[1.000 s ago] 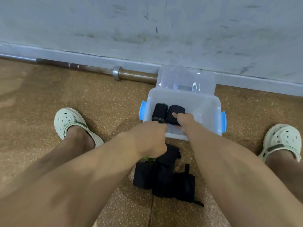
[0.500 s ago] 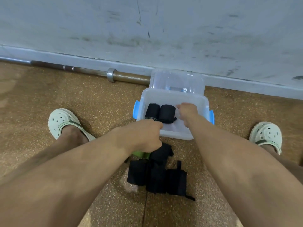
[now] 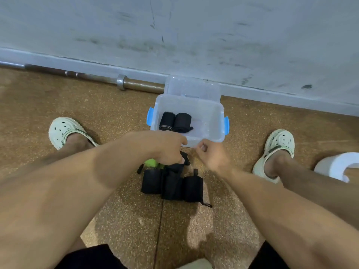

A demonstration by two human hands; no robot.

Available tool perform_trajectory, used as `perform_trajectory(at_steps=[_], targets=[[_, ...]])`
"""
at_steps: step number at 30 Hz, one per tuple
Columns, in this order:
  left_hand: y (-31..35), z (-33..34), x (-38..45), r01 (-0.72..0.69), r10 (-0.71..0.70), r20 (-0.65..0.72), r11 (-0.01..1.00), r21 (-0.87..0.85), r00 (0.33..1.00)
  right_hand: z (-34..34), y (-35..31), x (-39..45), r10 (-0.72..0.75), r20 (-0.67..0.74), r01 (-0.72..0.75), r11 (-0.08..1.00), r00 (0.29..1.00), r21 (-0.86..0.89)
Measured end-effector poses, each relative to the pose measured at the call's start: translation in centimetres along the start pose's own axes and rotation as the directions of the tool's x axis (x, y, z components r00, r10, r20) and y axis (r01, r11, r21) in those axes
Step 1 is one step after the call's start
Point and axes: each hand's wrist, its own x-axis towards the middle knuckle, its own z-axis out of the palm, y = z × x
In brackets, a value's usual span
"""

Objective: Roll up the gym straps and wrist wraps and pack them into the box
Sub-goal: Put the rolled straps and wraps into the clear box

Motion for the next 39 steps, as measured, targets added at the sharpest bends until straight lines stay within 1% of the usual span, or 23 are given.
perform_trajectory(at_steps=[1,3,5,8,10,11,12,14,19,21,22,24,26,27,29,30,31,32,33,35,37,38,39], targets=[[0.2,0.1,-0.2,0.001,-0.001,0.004,1.0,0.005,1.0,1.0,1.4,-1.1,0.066,0.096,-0.068,0.998,0.993,0.016],[0.5,0.4,-0.6,0.006,-0.006,0.008,1.0,0.01,1.0,2.9,3.8,-3.3,0.207,0.296,-0.242,0.966,0.932,0.087],[0.7,0.7,-0.8,0.001,-0.001,0.004,1.0,0.017,1.0,4.7,5.9,-4.7,0.246,0.406,-0.326,0.935,0.88,0.139],[0.9,1.0,-0.4,-0.013,0.013,0.007,1.0,0.015,1.0,6.9,7.1,-4.8,0.304,0.432,-0.419,0.885,0.849,0.202],[1.0,0.9,-0.2,-0.014,0.014,0.008,1.0,0.014,1.0,8.1,6.9,-4.3,0.412,0.452,-0.562,0.781,0.791,0.272],[1.0,0.8,-0.1,-0.015,0.014,0.007,1.0,0.022,1.0,8.8,6.9,-4.1,0.454,0.483,-0.629,0.717,0.749,0.302],[1.0,0.8,0.0,-0.015,0.015,0.006,0.999,0.032,1.0,9.2,6.7,-4.0,0.47,0.506,-0.663,0.677,0.723,0.318],[1.0,0.6,0.3,-0.013,0.013,0.009,0.999,0.044,1.0,9.8,6.6,-3.8,0.476,0.535,-0.694,0.635,0.698,0.339],[1.3,0.3,1.0,-0.015,0.014,0.024,0.998,0.058,1.0,10.0,6.7,-3.6,0.482,0.567,-0.736,0.541,0.668,0.408],[1.4,0.1,1.2,-0.019,0.018,0.022,0.998,0.062,1.0,9.8,6.8,-3.7,0.471,0.559,-0.724,0.544,0.682,0.425],[1.4,0.0,1.2,-0.02,0.018,0.022,0.998,0.061,1.0,9.4,6.7,-3.7,0.46,0.55,-0.708,0.564,0.697,0.425],[1.2,-0.2,1.4,-0.015,0.015,0.025,0.999,0.035,1.0,7.5,6.3,-3.5,0.411,0.521,-0.644,0.639,0.748,0.421],[0.9,-0.4,1.4,-0.006,0.006,0.02,1.0,0.005,1.0,4.7,5.6,-2.9,0.308,0.532,-0.559,0.718,0.789,0.414],[0.7,-0.5,1.4,0.004,-0.004,0.011,1.0,-0.002,1.0,2.8,5.0,-2.5,0.245,0.571,-0.532,0.74,0.783,0.412],[0.4,-0.8,1.3,0.031,-0.031,-0.032,0.999,0.013,0.999,-0.9,3.5,-1.5,0.12,0.678,-0.51,0.756,0.725,0.41],[0.2,-0.8,1.3,0.048,-0.045,-0.061,0.998,0.039,0.997,-2.6,2.7,-1.0,0.06,0.712,-0.491,0.764,0.7,0.418],[0.1,-0.7,1.2,0.069,-0.063,-0.088,0.995,0.069,0.994,-4.3,1.7,-0.3,0.005,0.712,-0.453,0.775,0.702,0.441],[0.0,-0.6,1.3,0.093,-0.083,-0.105,0.991,0.095,0.991,-5.8,0.7,0.3,-0.037,0.685,-0.4,0.788,0.728,0.468],[0.0,-0.4,1.3,0.111,-0.099,-0.109,0.987,0.116,0.989,-7.1,-0.5,1.1,-0.068,0.634,-0.345,0.792,0.77,0.504],[0.0,0.0,1.4,0.119,-0.109,-0.084,0.985,0.127,0.99,-8.6,-2.6,2.8,-0.072,0.471,-0.241,0.785,0.879,0.57],[0.1,0.1,1.4,0.103,-0.097,-0.05,0.988,0.113,0.994,-8.8,-4.1,4.8,0.009,0.264,-0.177,0.764,0.965,0.62],[0.2,0.0,1.4,0.093,-0.089,-0.039,0.99,0.105,0.995,-8.5,-4.5,5.9,0.076,0.167,-0.166,0.758,0.983,0.631],[0.3,-0.1,1.5,0.084,-0.081,-0.037,0.991,0.1,0.996,-7.9,-4.6,7.0,0.145,0.099,-0.175,0.753,0.984,0.635]])
